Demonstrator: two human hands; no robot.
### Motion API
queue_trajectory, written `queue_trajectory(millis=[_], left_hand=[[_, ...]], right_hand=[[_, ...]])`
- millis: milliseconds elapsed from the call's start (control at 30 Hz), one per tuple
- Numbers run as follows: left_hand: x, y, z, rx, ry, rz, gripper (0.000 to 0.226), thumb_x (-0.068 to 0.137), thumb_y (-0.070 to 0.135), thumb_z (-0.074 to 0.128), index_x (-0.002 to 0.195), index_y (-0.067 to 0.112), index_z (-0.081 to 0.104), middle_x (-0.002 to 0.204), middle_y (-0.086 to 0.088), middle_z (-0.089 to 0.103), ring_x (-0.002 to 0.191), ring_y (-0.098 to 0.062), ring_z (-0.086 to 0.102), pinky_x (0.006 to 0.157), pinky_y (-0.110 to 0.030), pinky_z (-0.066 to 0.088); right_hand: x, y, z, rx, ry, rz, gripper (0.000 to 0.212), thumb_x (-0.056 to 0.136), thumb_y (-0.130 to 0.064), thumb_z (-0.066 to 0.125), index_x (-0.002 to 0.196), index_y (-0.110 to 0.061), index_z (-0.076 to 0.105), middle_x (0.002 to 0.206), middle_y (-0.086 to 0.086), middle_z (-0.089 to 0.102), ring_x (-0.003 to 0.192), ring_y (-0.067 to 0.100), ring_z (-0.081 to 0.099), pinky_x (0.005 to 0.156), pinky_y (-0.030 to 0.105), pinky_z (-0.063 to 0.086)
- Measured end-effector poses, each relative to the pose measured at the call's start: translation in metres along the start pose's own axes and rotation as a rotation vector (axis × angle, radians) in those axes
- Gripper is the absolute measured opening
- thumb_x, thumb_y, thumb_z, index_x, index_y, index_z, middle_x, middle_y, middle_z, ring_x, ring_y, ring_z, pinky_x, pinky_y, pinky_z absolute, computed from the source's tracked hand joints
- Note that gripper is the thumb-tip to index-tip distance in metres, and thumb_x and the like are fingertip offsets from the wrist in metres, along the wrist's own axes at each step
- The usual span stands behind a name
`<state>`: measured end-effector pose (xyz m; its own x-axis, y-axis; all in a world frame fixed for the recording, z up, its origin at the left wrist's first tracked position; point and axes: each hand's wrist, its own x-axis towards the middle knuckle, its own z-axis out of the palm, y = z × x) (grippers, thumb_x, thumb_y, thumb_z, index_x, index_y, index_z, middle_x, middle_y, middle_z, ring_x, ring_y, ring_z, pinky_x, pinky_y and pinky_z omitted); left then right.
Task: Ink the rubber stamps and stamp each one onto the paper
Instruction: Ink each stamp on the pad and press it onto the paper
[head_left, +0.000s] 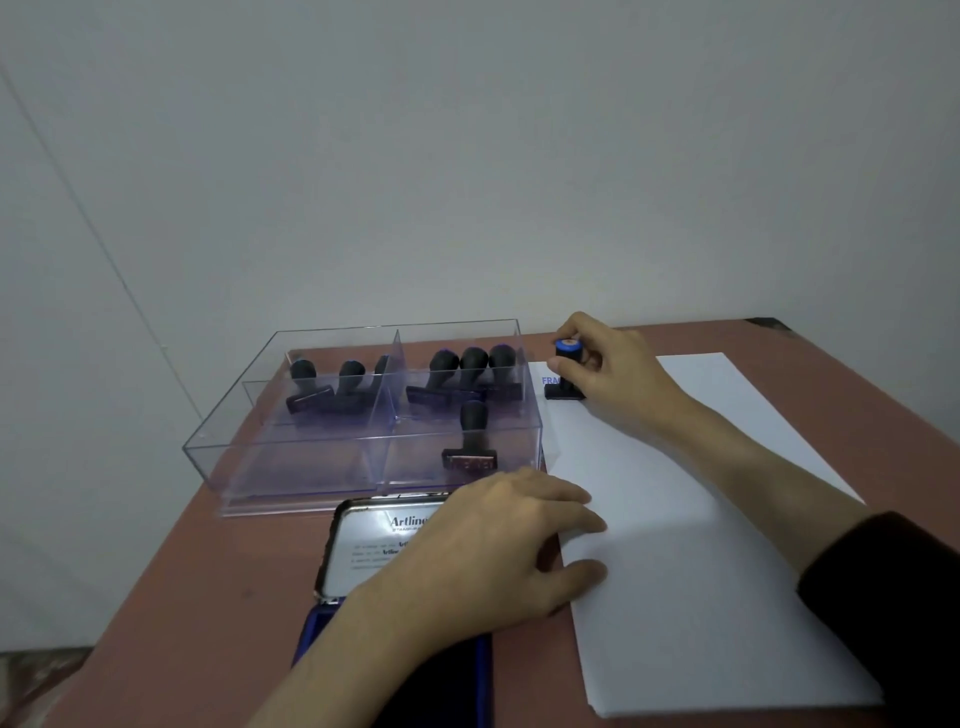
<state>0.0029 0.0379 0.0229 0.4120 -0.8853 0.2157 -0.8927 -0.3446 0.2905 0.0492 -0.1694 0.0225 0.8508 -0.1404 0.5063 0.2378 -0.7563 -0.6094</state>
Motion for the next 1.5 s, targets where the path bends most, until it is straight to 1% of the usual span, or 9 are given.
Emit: queue_trajectory(millis=[233, 933, 1033, 1133, 1200, 1267, 1333, 1433, 1500], left_hand=[[0.000, -0.001, 0.000, 0.004, 0.000, -0.004, 0.037, 0.086, 0.048, 0.054, 0.120, 0.034, 0.060, 0.130, 0.017, 0.053, 0.119, -0.003, 0.045, 0.096, -0.023, 0.037], [0.001, 0.000, -0.001, 0.033, -0.019, -0.007, 0.038, 0.088, 0.048, 0.053, 0.123, 0.035, 0.057, 0.132, 0.018, 0.051, 0.121, -0.002, 0.042, 0.093, -0.019, 0.033], [0.001, 0.001, -0.002, 0.047, -0.022, -0.007, 0.038, 0.088, 0.047, 0.052, 0.124, 0.034, 0.056, 0.133, 0.018, 0.050, 0.122, -0.001, 0.041, 0.090, -0.016, 0.030], [0.001, 0.004, -0.003, 0.065, -0.028, -0.006, 0.038, 0.089, 0.046, 0.052, 0.125, 0.033, 0.056, 0.134, 0.017, 0.050, 0.122, -0.003, 0.041, 0.091, -0.017, 0.032], [0.000, 0.005, -0.003, 0.072, -0.028, -0.009, 0.039, 0.089, 0.046, 0.052, 0.125, 0.032, 0.056, 0.134, 0.016, 0.050, 0.123, -0.003, 0.041, 0.094, -0.021, 0.035], [0.000, 0.005, -0.003, 0.068, -0.025, -0.010, 0.039, 0.089, 0.045, 0.053, 0.125, 0.030, 0.056, 0.134, 0.015, 0.050, 0.123, -0.004, 0.041, 0.096, -0.024, 0.036], [-0.001, 0.004, -0.002, 0.058, -0.011, -0.014, 0.039, 0.088, 0.043, 0.053, 0.124, 0.029, 0.057, 0.133, 0.014, 0.051, 0.123, -0.005, 0.041, 0.098, -0.025, 0.037], [-0.003, 0.003, 0.003, 0.024, 0.026, -0.017, 0.039, 0.088, 0.043, 0.054, 0.124, 0.028, 0.057, 0.129, 0.014, 0.054, 0.121, -0.005, 0.043, 0.098, -0.030, 0.041], [-0.005, 0.003, 0.002, -0.004, 0.089, -0.009, 0.039, 0.088, 0.046, 0.051, 0.120, 0.026, 0.060, 0.122, 0.013, 0.059, 0.116, -0.006, 0.047, 0.093, -0.033, 0.045]], right_hand=[[0.001, 0.001, 0.001, -0.009, 0.010, -0.028, 0.011, 0.086, -0.013, 0.063, 0.086, -0.009, 0.052, 0.055, 0.000, 0.041, 0.052, 0.009, 0.033, 0.049, 0.014, 0.030], [-0.001, 0.002, 0.003, -0.049, 0.030, -0.076, 0.017, 0.084, -0.010, 0.064, 0.085, -0.005, 0.047, 0.054, -0.005, 0.039, 0.052, 0.009, 0.034, 0.050, 0.013, 0.030], [-0.001, 0.002, 0.002, -0.057, 0.026, -0.068, 0.017, 0.085, -0.011, 0.064, 0.085, -0.007, 0.047, 0.055, -0.005, 0.039, 0.052, 0.008, 0.036, 0.050, 0.012, 0.030], [-0.002, 0.000, 0.000, -0.054, -0.016, -0.032, 0.017, 0.086, -0.014, 0.063, 0.085, -0.010, 0.046, 0.056, -0.003, 0.039, 0.053, 0.009, 0.035, 0.050, 0.013, 0.031], [-0.003, -0.002, -0.001, -0.009, -0.026, 0.026, 0.014, 0.087, -0.016, 0.062, 0.086, -0.013, 0.049, 0.056, -0.001, 0.041, 0.051, 0.008, 0.034, 0.049, 0.013, 0.032], [-0.003, -0.005, -0.004, 0.070, 0.034, 0.087, 0.010, 0.087, -0.016, 0.064, 0.092, -0.014, 0.055, 0.058, 0.000, 0.043, 0.049, 0.004, 0.037, 0.049, 0.010, 0.033], [-0.001, -0.012, -0.010, 0.123, 0.111, 0.106, 0.012, 0.087, -0.015, 0.065, 0.096, -0.013, 0.058, 0.059, 0.000, 0.045, 0.050, 0.001, 0.041, 0.052, 0.007, 0.035], [0.004, -0.030, -0.021, 0.109, 0.191, 0.066, 0.014, 0.086, -0.015, 0.066, 0.097, -0.010, 0.059, 0.060, 0.000, 0.048, 0.050, 0.001, 0.042, 0.054, 0.006, 0.036], [0.008, -0.046, -0.025, 0.110, 0.252, 0.022, 0.015, 0.085, -0.015, 0.066, 0.098, -0.010, 0.059, 0.060, 0.002, 0.050, 0.049, 0.003, 0.042, 0.054, 0.006, 0.036]])
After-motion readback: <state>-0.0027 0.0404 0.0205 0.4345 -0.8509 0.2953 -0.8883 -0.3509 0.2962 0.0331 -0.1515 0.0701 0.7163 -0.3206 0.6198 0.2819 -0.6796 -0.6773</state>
